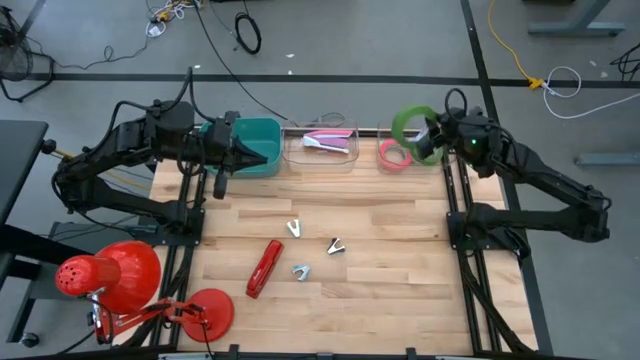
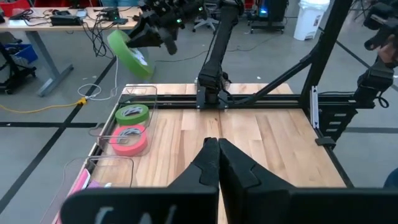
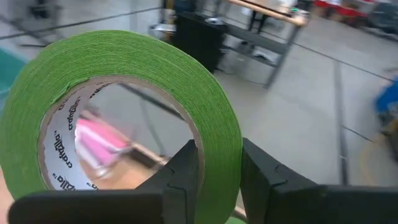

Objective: Pick and place Stapler, Stapler remover, tape
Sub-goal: Put the green tape into the right transparent bin

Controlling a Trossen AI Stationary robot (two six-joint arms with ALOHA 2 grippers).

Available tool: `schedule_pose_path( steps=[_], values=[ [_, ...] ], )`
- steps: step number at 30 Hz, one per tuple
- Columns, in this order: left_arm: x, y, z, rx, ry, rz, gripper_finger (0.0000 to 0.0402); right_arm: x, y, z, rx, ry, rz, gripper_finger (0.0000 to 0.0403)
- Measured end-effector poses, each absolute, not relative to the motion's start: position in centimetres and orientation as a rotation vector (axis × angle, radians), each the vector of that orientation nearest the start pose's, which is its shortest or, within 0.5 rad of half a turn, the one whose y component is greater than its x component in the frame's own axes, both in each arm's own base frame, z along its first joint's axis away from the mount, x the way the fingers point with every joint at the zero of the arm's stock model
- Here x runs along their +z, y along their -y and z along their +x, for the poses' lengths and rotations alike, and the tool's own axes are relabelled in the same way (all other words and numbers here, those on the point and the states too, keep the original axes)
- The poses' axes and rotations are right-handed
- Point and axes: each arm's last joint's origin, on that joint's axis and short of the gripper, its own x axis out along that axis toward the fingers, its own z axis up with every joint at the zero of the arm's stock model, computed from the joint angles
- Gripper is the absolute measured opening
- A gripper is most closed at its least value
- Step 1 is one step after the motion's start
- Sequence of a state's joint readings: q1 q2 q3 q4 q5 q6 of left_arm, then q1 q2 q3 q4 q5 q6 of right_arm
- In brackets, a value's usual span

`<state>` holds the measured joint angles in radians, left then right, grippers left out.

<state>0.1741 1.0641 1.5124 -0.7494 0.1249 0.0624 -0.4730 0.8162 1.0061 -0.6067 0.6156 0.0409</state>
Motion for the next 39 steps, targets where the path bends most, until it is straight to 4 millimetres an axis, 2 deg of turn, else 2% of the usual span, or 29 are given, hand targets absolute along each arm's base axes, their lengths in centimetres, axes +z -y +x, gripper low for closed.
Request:
schedule_pose_path(
  steps=[13, 21, 31, 39],
  values=[
    [46.6, -2.7, 17.7, 0.040, -0.299, 0.016, 0.0000, 36.1, 10.5, 11.5, -1.263, -0.427, 0.072, 0.0086],
    [46.6, -2.7, 17.7, 0.040, -0.300, 0.017, 0.0000, 33.9, 12.3, 11.9, -1.290, -0.568, 0.224, 0.0086],
    [46.6, -2.7, 17.7, 0.040, -0.300, 0.016, 0.0000, 31.4, 15.7, 12.8, -1.275, -0.700, 0.357, 0.0086],
    [46.6, -2.7, 17.7, 0.041, -0.299, 0.011, 0.0000, 29.7, 17.7, 13.2, -1.247, -0.747, 0.485, 0.0086]
  ],
)
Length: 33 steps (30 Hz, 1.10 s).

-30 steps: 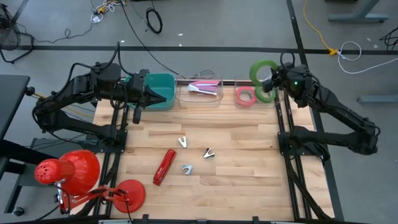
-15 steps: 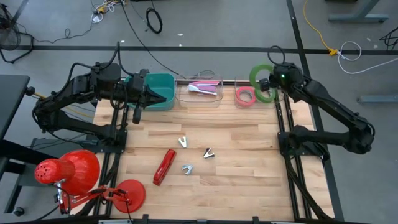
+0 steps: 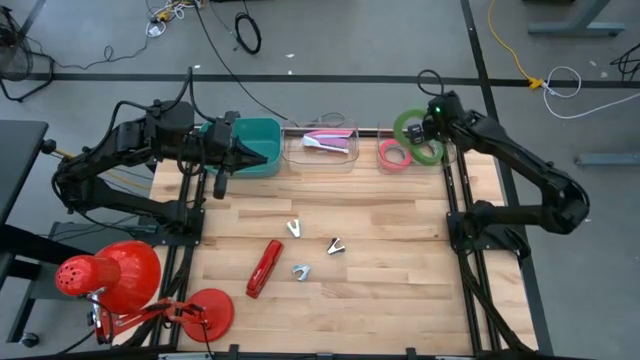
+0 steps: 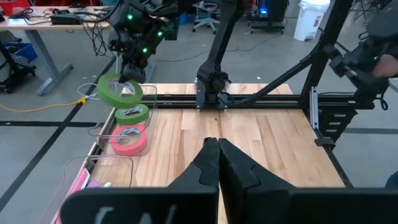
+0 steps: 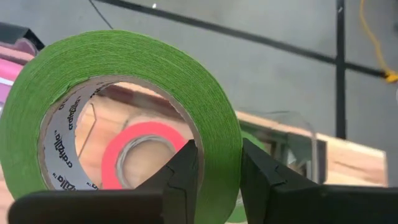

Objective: Pick and place Stapler, Stapler remover, tape
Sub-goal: Put the green tape into the right transparent bin

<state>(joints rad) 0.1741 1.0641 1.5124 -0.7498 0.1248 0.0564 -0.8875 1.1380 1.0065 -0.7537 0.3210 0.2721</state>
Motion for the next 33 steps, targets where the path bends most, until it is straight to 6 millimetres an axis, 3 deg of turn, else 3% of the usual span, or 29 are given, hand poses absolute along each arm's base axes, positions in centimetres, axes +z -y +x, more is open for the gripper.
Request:
schedule_pose_path(
  steps=[20, 27, 33],
  values=[
    [46.6, -2.7, 17.7, 0.041, -0.299, 0.009, 0.0000, 24.0, 22.0, 15.4, -1.209, -0.921, 0.647, 0.0086],
    [46.6, -2.7, 17.7, 0.041, -0.299, 0.009, 0.0000, 22.2, 22.8, 16.0, -1.195, -0.981, 0.672, 0.0086],
    [46.6, -2.7, 17.7, 0.041, -0.299, 0.009, 0.0000, 21.8, 23.0, 16.2, -1.193, -0.991, 0.676, 0.0086]
  ],
)
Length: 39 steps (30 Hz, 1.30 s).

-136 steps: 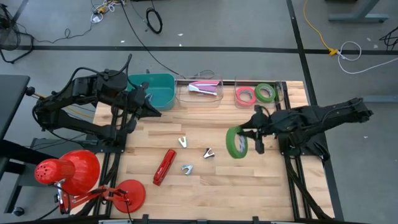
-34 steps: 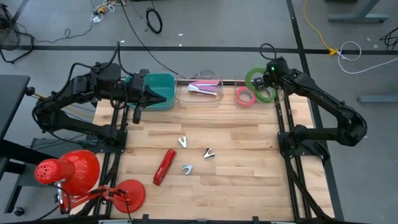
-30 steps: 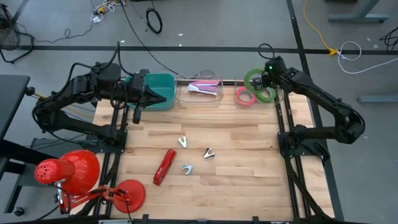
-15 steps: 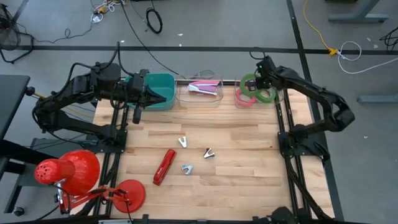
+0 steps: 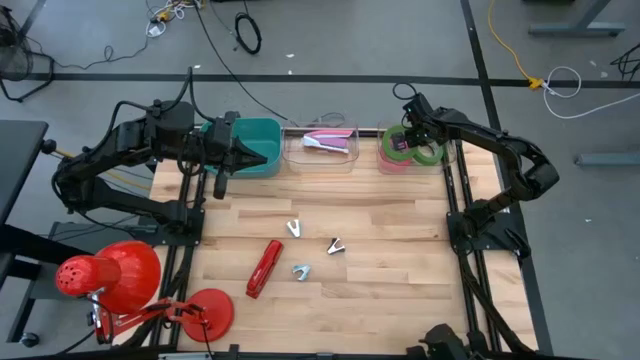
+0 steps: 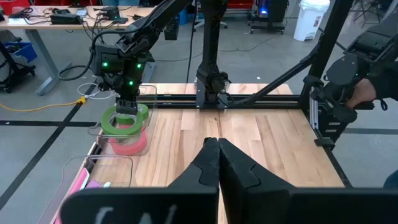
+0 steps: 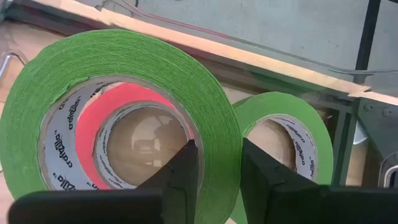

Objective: Pick and place Stapler, Stapler remover, tape
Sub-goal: Put the green tape into the right transparent bin, then put the black staple remover into the blue bin

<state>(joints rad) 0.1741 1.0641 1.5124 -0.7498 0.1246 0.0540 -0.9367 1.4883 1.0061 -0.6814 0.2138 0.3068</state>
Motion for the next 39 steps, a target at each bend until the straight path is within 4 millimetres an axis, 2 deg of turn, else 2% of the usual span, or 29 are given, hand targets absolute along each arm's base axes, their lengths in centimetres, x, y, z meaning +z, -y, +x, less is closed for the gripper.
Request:
schedule_pose_path(
  steps=[5, 10, 20, 25, 33, 39],
  values=[
    [46.6, -2.7, 17.7, 0.041, -0.299, 0.009, 0.0000, 21.8, 23.0, 16.2, -1.193, -0.989, 0.675, 0.0088],
    [46.6, -2.7, 17.7, 0.041, -0.299, 0.009, 0.0000, 21.8, 23.0, 16.2, -1.191, -0.995, 0.667, 0.0108],
    [46.6, -2.7, 17.7, 0.041, -0.300, 0.008, 0.0000, 21.8, 23.0, 16.2, -1.202, -0.987, 0.678, 0.0202],
    [46.6, -2.7, 17.7, 0.041, -0.300, 0.007, 0.0000, 22.0, 23.1, 16.2, -1.188, -0.979, 0.656, 0.0225],
    [46.6, -2.7, 17.7, 0.044, -0.300, -0.010, 0.0000, 24.6, 22.5, 15.9, -1.163, -0.838, 0.601, 0.0221],
    [46.6, -2.7, 17.7, 0.044, -0.300, -0.010, 0.0000, 27.0, 20.9, 16.2, -0.939, -0.738, 0.539, 0.0215]
  ],
)
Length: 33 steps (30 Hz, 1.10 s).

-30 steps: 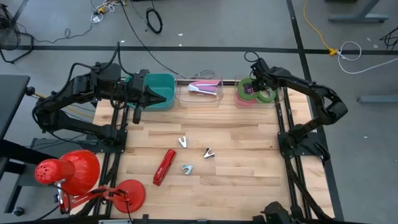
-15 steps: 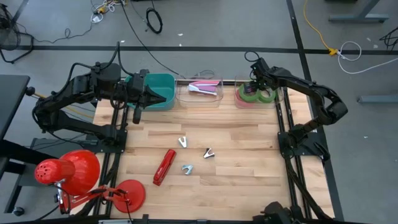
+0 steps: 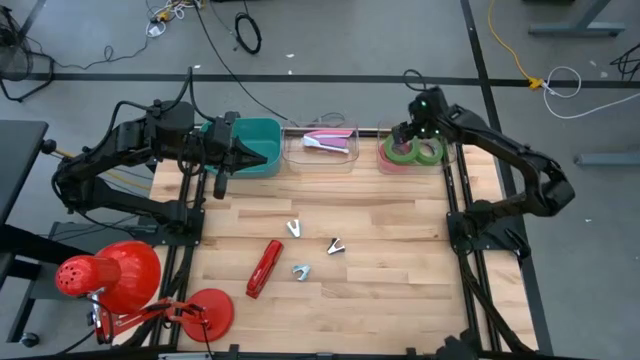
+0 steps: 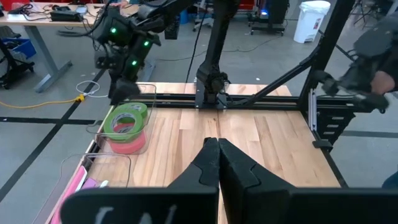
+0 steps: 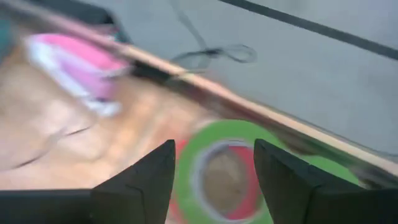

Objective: Pick and place Stapler, Stapler remover, tape
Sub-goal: Put the black staple remover into the blue bin

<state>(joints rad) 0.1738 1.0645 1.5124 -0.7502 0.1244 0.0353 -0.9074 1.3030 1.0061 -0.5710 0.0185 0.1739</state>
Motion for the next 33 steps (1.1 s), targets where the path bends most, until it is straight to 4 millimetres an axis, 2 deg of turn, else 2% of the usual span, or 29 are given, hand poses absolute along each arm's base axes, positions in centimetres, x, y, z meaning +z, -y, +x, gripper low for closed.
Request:
schedule_pose_path(
  steps=[4, 10, 16, 33],
  values=[
    [46.6, -2.7, 17.7, 0.044, -0.300, -0.010, 0.0000, 28.2, 19.2, 16.8, -0.830, -0.718, 0.470, 0.0214],
    [46.6, -2.7, 17.7, 0.044, -0.300, -0.010, 0.0000, 29.3, 17.3, 17.4, -0.769, -0.693, 0.416, 0.0214],
    [46.6, -2.7, 17.7, 0.043, -0.300, -0.008, 0.0000, 29.6, 15.9, 18.4, -0.692, -0.703, 0.359, 0.0214],
    [46.6, -2.7, 17.7, 0.043, -0.300, -0.007, 0.0000, 29.9, 11.8, 21.5, -0.245, -0.667, 0.327, 0.0214]
  ],
)
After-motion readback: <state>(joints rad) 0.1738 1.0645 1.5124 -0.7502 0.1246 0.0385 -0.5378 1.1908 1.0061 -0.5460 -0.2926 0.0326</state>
